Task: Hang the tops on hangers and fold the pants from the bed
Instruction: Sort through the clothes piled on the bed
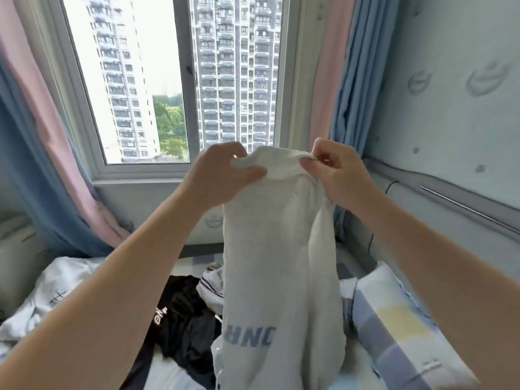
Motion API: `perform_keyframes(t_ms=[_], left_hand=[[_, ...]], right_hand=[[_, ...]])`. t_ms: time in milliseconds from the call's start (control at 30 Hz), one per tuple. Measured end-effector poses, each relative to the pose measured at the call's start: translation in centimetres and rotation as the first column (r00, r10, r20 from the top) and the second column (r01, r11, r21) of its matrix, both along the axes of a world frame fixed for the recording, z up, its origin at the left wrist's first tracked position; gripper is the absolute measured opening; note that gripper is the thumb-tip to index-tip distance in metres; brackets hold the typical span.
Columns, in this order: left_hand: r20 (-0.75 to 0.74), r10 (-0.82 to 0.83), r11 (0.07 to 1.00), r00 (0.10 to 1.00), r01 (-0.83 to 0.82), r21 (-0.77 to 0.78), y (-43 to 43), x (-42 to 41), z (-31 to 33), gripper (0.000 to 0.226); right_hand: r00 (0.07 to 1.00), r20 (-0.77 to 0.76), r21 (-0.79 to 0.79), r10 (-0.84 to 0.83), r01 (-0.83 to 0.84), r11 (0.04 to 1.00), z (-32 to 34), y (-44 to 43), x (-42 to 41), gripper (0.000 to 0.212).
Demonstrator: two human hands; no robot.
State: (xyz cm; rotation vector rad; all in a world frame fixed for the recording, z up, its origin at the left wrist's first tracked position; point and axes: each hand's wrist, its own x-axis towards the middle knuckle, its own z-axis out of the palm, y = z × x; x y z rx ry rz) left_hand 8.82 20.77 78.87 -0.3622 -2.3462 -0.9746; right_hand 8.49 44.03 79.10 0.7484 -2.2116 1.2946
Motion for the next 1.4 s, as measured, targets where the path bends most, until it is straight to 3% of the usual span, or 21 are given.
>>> perform_keyframes(t_ms=[133, 233, 300, 400, 467, 533, 600, 667, 733, 800, 900, 967, 1067, 1200, 1300, 1367, 1400], left_hand=[[0.108, -0.162, 0.987, 0.981, 0.161, 0.024, 0.0, -1.0, 3.1, 0.041], [0.03, -0.253, 0.962, 0.967, 0.248, 0.112, -0.2, -0.9, 4.7, 0.042], [-0.056, -0.228, 0.962, 0.972, 0.234, 0.143, -0.2, -0.9, 5.6, 0.036], [-0.122, -0.167, 0.962, 0.978, 0.189, 0.196, -0.2, -0.9, 6.9, 0.033], [-0.147, -0.139, 0.966, 0.979, 0.167, 0.199, -0.2, -0.9, 7.9, 0.025], [-0.212, -0.123, 0.975, 0.969, 0.159, 0.158, -0.2, -0.7, 8.8, 0.022], [-0.283, -0.125, 0.981, 0.951, 0.161, 0.106, 0.3, -0.2, 9.9, 0.018], [-0.344, -0.138, 0.984, 0.929, 0.169, 0.062, 1.0, 0.5, 11.0, 0.016], [-0.393, -0.147, 0.981, 0.908, 0.186, 0.061, 1.7, 1.1, 11.9, 0.016], [-0.429, -0.147, 0.973, 0.891, 0.208, 0.099, 2.0, 1.5, 12.9, 0.015], [-0.45, -0.147, 0.96, 0.881, 0.237, 0.15, 1.6, 1.6, 14.1, 0.017], [-0.446, -0.141, 0.963, 0.884, 0.227, 0.147, 1.1, 1.2, 14.1, 0.022], [-0.367, -0.063, 0.986, 0.928, 0.115, 0.123, 0.1, -0.6, 13.1, 0.024], [-0.237, 0.068, 0.998, 0.969, -0.069, 0.002, -1.4, -3.5, 9.9, 0.02], [-0.06, -0.134, 0.989, 0.989, 0.13, -0.071, -0.8, -3.5, 7.3, 0.017], [0.262, -0.32, 0.933, 0.911, 0.35, -0.078, 0.6, -2.7, 5.8, 0.049], [0.394, -0.358, 0.905, 0.847, 0.418, -0.077, 1.2, -2.4, 4.9, 0.052]], right_hand=[[0.992, -0.113, 0.039, -0.063, 0.068, 0.997, 4.4, 0.0, -0.3, 0.038], [0.985, -0.156, 0.04, -0.068, 0.075, 0.996, 6.8, -0.1, -0.7, 0.033], [0.989, -0.134, 0.031, -0.064, 0.069, 0.997, 7.8, -0.3, -1.0, 0.031], [0.999, -0.037, -0.022, 0.025, -0.025, 0.999, 8.2, -0.1, -1.0, 0.028], [0.997, 0.033, 0.032, 0.063, -0.065, 0.997, 8.0, 0.2, -0.9, 0.033], [0.993, 0.115, 0.14, 0.037, -0.053, 0.989, 7.5, 0.4, -1.1, 0.041], [0.991, 0.133, 0.226, -0.018, -0.013, 0.974, 6.6, 0.1, -1.5, 0.036], [0.989, 0.136, 0.248, -0.056, 0.021, 0.969, 5.1, -0.1, -2.3, 0.02], [0.979, 0.189, 0.237, -0.078, 0.031, 0.971, 3.1, -0.1, -3.2, 0.023], [0.947, 0.306, 0.207, -0.101, 0.038, 0.978, 0.3, 0.3, -3.9, 0.035], [0.87, 0.456, 0.199, -0.189, 0.107, 0.974, -4.0, 1.6, -4.7, 0.013], [0.805, 0.558, 0.144, -0.201, 0.144, 0.979, -5.7, 2.5, -5.3, 0.018], [0.786, 0.592, 0.07, -0.179, 0.171, 0.983, -5.0, 3.2, -5.6, 0.016], [0.869, 0.456, 0.005, -0.192, 0.213, 0.977, -0.2, 2.5, -4.9, 0.022], [0.93, 0.357, -0.071, -0.087, 0.12, 0.99, 3.6, 0.6, -3.3, 0.025], [0.942, 0.333, -0.074, -0.032, 0.06, 0.995, 5.3, -1.1, -2.3, 0.02], [0.942, 0.334, -0.065, -0.016, 0.04, 0.997, 5.7, -2.0, -1.8, 0.019]])
